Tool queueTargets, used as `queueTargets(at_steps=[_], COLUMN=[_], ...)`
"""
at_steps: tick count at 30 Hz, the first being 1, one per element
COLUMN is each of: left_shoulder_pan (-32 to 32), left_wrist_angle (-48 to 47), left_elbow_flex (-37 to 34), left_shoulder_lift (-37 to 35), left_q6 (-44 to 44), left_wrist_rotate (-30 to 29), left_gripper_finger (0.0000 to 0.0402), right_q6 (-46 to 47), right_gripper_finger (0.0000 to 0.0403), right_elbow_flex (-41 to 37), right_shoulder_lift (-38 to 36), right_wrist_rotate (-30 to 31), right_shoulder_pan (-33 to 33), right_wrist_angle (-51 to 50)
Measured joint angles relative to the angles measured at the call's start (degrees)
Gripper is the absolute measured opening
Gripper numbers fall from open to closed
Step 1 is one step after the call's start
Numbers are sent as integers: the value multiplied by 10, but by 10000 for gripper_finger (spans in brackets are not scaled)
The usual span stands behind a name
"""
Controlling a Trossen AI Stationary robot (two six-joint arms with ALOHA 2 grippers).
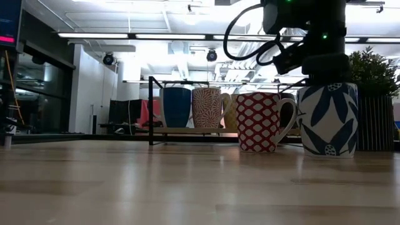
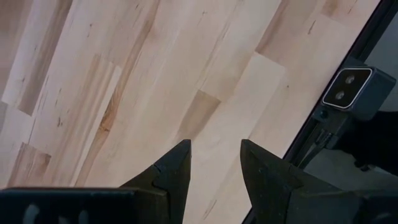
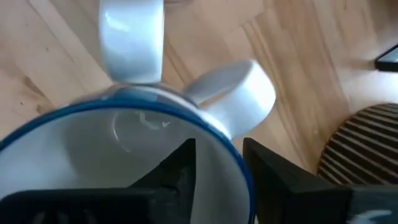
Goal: Place coffee mugs
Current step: Move the blue patterned mug to the center of the table
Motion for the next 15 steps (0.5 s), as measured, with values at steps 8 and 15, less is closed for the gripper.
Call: queueTargets(at_steps=[8, 15], left_shoulder_pan=[4, 12], left_wrist_angle=[0, 0], left_elbow_flex=[0, 0], left_shoulder_lift=[0, 0], left_q6=[6, 26], left_wrist_rotate=[0, 0], left_gripper_finger=[129, 129], right_q6=[9, 14], right_gripper_finger=[138, 140], right_elbow_flex=[1, 1], right_shoulder_lift=[0, -1], right_wrist_rotate=[-37, -78], right_shoulder_pan=[0, 0], right_wrist_angle=[-14, -25])
